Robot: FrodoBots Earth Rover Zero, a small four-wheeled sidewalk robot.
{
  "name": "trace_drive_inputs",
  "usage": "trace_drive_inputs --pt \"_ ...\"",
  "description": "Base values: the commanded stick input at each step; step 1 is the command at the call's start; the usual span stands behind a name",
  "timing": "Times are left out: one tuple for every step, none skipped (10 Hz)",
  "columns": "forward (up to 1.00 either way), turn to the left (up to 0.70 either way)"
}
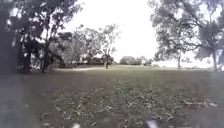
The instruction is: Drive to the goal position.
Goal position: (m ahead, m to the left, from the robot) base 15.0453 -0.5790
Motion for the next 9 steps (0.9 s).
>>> trace_drive_inputs --pt "0.7 -0.31" --pt "0.7 -0.3" --pt "0.7 -0.3" --pt "0.7 -0.31" --pt "0.7 -0.18" --pt "0.7 -0.02" --pt "0.7 0.0" --pt "0.7 0.0" --pt "0.7 0.0"
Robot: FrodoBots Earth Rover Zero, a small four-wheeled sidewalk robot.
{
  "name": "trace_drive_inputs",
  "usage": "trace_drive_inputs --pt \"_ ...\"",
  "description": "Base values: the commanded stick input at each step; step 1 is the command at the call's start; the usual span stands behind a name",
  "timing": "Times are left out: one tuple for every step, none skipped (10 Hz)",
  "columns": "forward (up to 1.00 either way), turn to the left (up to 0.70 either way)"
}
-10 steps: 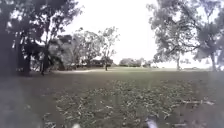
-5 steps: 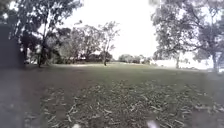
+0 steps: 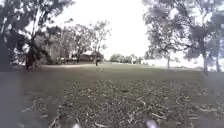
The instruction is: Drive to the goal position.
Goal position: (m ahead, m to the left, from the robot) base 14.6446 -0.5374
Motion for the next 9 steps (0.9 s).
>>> trace_drive_inputs --pt "0.7 0.0" --pt "0.7 0.0" --pt "0.7 0.0" --pt "0.7 0.0" --pt "0.7 0.0" --pt "0.7 0.0" --pt "0.7 0.0" --pt "0.7 0.0" --pt "0.7 0.0"
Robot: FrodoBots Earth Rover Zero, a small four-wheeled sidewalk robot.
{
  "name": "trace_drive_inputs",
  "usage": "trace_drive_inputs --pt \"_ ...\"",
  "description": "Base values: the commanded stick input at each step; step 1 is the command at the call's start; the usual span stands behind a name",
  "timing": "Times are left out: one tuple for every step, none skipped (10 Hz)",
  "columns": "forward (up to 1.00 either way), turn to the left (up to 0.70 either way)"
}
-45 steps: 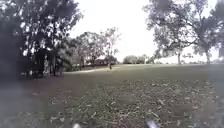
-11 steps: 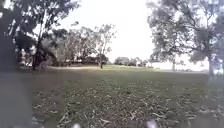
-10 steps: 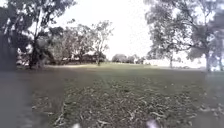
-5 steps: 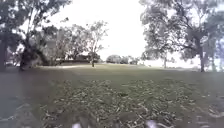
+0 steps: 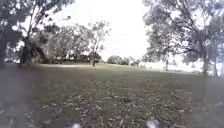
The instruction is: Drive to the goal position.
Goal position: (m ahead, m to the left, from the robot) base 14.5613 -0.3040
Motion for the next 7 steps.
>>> trace_drive_inputs --pt "0.7 0.0" --pt "0.7 0.0" --pt "0.7 0.0" --pt "0.7 0.0" --pt "0.7 0.0" --pt "0.7 0.0" --pt "0.7 0.0"
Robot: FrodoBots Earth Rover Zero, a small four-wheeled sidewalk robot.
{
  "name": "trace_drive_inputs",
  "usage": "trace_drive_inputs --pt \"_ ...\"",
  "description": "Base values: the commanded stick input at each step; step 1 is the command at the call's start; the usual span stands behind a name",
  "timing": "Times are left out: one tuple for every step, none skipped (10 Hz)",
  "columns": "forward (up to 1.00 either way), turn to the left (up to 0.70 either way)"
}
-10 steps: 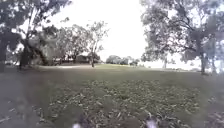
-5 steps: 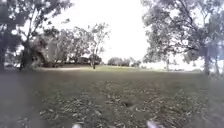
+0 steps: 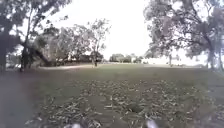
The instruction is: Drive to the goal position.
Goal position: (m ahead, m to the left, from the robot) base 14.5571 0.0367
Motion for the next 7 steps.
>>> trace_drive_inputs --pt "0.7 0.0" --pt "0.7 0.0" --pt "0.7 0.0" --pt "0.7 0.0" --pt "0.7 0.0" --pt "0.7 0.0" --pt "0.7 0.0"
